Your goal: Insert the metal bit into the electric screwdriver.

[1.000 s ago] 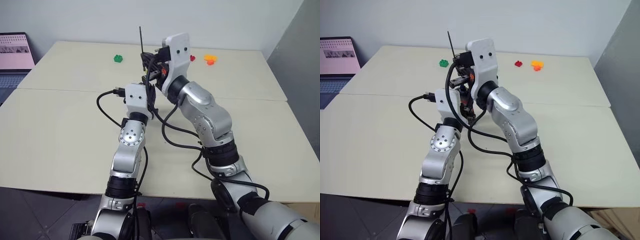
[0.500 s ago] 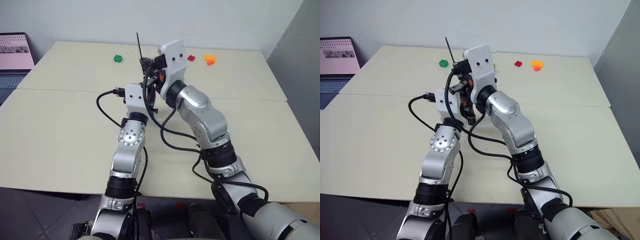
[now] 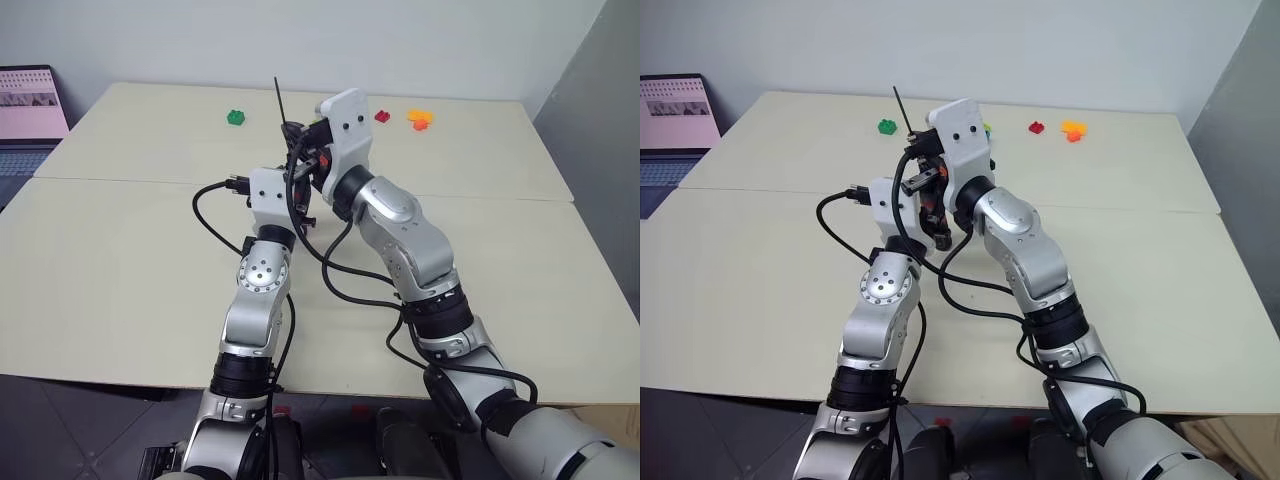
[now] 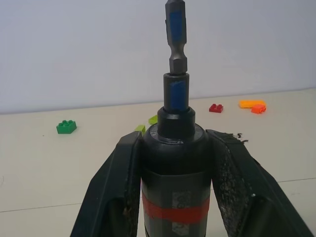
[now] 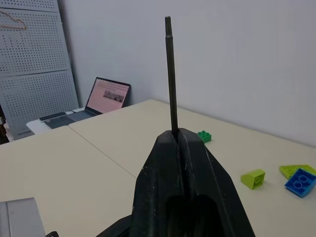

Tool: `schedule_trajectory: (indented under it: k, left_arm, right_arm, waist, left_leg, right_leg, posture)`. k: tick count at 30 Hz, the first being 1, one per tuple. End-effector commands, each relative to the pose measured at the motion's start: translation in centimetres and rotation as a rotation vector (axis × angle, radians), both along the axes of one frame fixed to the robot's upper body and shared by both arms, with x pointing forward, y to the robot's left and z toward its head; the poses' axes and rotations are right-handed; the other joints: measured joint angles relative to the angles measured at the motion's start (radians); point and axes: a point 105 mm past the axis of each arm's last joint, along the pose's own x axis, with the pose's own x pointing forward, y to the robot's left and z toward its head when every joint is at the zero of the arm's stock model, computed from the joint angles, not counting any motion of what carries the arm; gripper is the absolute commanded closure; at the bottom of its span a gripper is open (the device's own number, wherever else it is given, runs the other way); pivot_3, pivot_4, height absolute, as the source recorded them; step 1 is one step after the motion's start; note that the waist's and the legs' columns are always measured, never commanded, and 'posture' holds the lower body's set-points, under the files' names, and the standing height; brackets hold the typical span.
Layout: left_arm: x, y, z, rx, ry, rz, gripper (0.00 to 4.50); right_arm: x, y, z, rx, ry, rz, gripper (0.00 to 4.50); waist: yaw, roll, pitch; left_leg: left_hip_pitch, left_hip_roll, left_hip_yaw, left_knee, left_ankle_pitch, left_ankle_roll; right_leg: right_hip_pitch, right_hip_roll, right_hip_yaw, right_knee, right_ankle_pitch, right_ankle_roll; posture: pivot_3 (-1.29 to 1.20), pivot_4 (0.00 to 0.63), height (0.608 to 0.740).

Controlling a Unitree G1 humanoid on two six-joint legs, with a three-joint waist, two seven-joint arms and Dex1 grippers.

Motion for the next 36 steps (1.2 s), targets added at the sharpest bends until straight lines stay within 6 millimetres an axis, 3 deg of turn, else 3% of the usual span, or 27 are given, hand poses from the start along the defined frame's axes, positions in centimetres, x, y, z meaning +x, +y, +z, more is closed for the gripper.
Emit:
schedule_trajectory:
  k: [1, 28, 36]
  left_arm:
    - [-0.2, 0.2, 0.3, 0.002, -0.011, 0.006, 2.86]
    - [-0.3, 0.3, 0.3, 0.002, -0.011, 0.019, 2.86]
    - [-0.2, 0.3, 0.1, 0.005, -0.006, 0.014, 2.86]
  right_arm:
    - [-0.3, 0.1, 0.4, 0.010, -0.021, 0.010, 4.50]
    - [-0.7, 0.5, -1.2, -0.051, 0.055, -0.023, 4.50]
    - [-0.6, 0.5, -0.7, -0.080, 0.040, 0.004, 4.50]
  waist:
    - [0.000, 0.000, 0.000]
    - [0.000, 0.000, 0.000]
    - [0.000, 0.000, 0.000]
  left_leg:
    - [0.000, 0.000, 0.000, 0.000, 0.000, 0.000]
    - [0.001, 0.000, 0.000, 0.000, 0.000, 0.000]
    - [0.001, 0.000, 0.000, 0.000, 0.000, 0.000]
  right_leg:
    - [0.000, 0.000, 0.000, 0.000, 0.000, 0.000]
    - [0.000, 0.000, 0.000, 0.000, 0.000, 0.000]
    - [0.000, 0.000, 0.000, 0.000, 0.000, 0.000]
  posture:
    - [0.00, 0.150, 0.740]
    - [0.00, 0.150, 0.740]
    - [0.00, 0.150, 0.740]
